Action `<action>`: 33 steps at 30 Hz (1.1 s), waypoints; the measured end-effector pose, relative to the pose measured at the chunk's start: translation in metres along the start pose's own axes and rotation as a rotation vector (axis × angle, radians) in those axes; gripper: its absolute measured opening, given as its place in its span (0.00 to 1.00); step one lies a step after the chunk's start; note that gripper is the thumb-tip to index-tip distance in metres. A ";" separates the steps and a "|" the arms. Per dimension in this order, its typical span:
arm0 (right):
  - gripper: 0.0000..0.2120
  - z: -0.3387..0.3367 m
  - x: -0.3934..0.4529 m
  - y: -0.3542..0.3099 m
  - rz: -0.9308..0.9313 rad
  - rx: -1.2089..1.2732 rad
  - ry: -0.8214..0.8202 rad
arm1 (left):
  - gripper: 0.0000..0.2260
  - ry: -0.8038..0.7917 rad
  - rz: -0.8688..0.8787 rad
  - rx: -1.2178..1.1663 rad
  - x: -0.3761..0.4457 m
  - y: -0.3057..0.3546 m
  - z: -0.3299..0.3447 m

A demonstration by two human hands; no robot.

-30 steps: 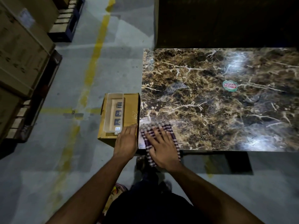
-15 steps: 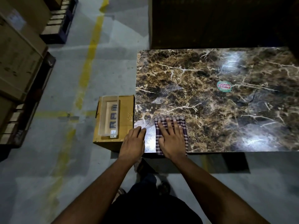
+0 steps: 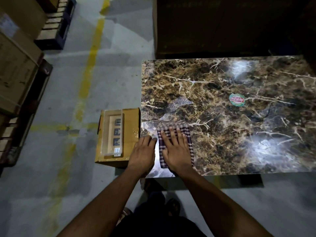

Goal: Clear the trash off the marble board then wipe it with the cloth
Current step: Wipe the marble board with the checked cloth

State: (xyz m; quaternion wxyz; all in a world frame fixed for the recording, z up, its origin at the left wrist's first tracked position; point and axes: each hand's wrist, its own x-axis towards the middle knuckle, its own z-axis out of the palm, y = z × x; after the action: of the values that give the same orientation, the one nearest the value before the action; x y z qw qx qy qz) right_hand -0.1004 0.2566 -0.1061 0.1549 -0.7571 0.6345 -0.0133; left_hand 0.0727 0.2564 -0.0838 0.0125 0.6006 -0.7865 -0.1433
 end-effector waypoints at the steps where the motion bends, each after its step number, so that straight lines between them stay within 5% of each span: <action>1: 0.34 0.000 -0.006 0.005 -0.038 -0.007 -0.015 | 0.19 0.007 0.009 -0.009 0.005 -0.001 -0.001; 8: 0.34 -0.011 0.050 0.010 0.119 -0.017 0.011 | 0.18 0.032 0.037 0.009 0.038 -0.012 -0.008; 14: 0.34 -0.011 0.053 0.020 -0.029 -0.050 -0.018 | 0.13 0.015 0.048 -0.010 0.067 -0.019 -0.015; 20: 0.34 -0.023 0.114 0.020 0.104 0.005 0.025 | 0.22 -0.005 0.049 0.053 0.095 -0.020 -0.018; 25: 0.32 -0.027 0.114 0.038 -0.062 -0.024 -0.001 | 0.14 -0.008 -0.015 0.014 0.119 -0.017 -0.020; 33: 0.34 -0.039 0.185 0.040 0.016 -0.016 0.005 | 0.25 0.007 -0.067 -0.012 0.143 -0.025 -0.022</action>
State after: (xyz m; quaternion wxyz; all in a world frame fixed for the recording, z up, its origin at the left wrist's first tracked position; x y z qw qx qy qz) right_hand -0.1107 0.0635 -0.1115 0.1474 -0.7532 0.6410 -0.0091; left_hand 0.0610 0.1105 -0.0909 0.0142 0.6269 -0.7651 -0.1464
